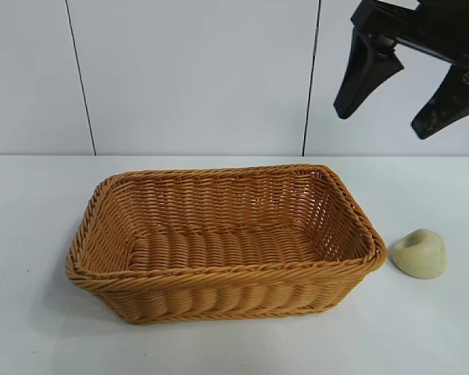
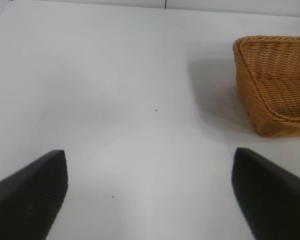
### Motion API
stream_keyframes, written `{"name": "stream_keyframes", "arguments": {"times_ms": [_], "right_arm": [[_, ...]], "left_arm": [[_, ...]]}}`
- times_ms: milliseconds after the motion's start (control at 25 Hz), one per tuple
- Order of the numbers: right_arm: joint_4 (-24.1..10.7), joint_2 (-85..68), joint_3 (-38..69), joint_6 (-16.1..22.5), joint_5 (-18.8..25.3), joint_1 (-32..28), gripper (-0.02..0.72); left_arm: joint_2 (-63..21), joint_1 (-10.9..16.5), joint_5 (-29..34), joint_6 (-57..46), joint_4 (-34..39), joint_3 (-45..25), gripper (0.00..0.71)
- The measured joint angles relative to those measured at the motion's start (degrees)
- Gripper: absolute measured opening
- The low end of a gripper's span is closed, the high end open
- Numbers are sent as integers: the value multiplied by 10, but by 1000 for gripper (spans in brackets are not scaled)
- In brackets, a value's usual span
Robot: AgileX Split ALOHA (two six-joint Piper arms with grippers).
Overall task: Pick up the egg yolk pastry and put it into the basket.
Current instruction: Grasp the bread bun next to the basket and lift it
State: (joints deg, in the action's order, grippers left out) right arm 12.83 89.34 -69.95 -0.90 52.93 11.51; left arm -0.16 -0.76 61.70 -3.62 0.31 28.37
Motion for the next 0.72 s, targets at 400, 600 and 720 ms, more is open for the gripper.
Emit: {"name": "stream_keyframes", "arguments": {"times_ms": [400,600,720], "right_arm": [[-111,28,-19,62,27,-64,657],[-112,99,-19,62,5,-80,657],[-111,150,-20,62,-11,-80,657]], "left_arm": [[0,0,0,0,-3,0,643],[0,0,0,0,0,0,643],[0,0,0,0,0,0,643]]}}
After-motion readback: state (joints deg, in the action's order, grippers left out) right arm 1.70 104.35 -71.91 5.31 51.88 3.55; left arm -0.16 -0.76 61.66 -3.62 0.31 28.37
